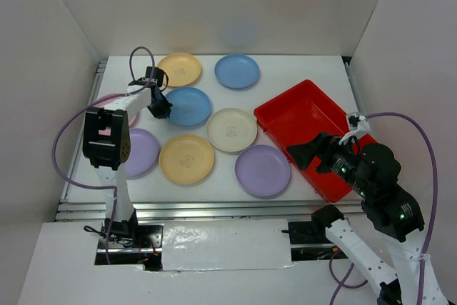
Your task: Place the plates into the plastic bin on the countertop
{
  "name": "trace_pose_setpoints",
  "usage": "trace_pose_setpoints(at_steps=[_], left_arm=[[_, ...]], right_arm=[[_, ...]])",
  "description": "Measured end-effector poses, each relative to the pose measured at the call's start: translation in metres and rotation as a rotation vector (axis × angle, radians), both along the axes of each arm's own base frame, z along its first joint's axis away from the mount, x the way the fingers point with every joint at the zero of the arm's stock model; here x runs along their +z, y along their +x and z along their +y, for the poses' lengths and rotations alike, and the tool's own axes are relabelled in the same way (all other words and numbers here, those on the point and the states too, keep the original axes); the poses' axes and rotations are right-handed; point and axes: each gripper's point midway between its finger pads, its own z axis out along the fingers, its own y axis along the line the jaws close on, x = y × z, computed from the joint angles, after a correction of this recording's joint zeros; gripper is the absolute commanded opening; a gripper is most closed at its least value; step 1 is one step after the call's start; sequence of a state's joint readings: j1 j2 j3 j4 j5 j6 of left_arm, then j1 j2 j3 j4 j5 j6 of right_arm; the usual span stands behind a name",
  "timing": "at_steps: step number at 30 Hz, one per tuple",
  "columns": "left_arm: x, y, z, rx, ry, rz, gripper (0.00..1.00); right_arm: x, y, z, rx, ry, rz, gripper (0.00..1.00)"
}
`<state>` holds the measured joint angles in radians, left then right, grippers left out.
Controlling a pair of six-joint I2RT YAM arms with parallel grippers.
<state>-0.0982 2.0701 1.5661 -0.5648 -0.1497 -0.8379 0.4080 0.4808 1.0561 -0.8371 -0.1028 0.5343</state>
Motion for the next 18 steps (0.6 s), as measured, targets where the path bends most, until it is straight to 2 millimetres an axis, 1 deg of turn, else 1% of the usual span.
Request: trace_pose_setpoints(at_steps=[3,6,9,12,13,15,17,18], left_arm=[[0.013,-0.013,0.002,0.023,0.017,-0.021,0.00],[0.035,-0.022,0.007,0.038,0.043,-0.061,0.00],[0.069,-0.027,0.010,0.046,0.070,-0.127,0.00],[0.115,-0.029,0.005,0.040,0.080,-0.240,0.00],[0.131,-0.031,-0.002,0.025,0.075,-0.281,0.00],[0.165,-0.034,-0.024,-0.034,0.064,-0.370,0.00],[0.194,-0.036,-0.058,-0.121,0.030,-0.449,0.00],[0.207,-0.037,-0.080,-0.176,0.005,-0.485,0.00]], right_arm=[[0.000,0.000,0.000,0.001,0.001,-0.001,1.00],[0.000,0.000,0.000,0.001,0.001,-0.001,1.00],[0.000,0.000,0.000,-0.001,0.000,-0.001,1.00],[0.000,0.000,0.000,-0.002,0.000,-0.001,1.00],[0.000,0.000,0.000,-0.003,0.000,-0.001,1.00],[0.000,0.001,-0.002,-0.013,0.000,-0.001,1.00],[0.000,0.003,-0.004,-0.035,0.005,0.003,1.00],[0.000,0.004,-0.006,-0.052,0.009,0.006,1.00]])
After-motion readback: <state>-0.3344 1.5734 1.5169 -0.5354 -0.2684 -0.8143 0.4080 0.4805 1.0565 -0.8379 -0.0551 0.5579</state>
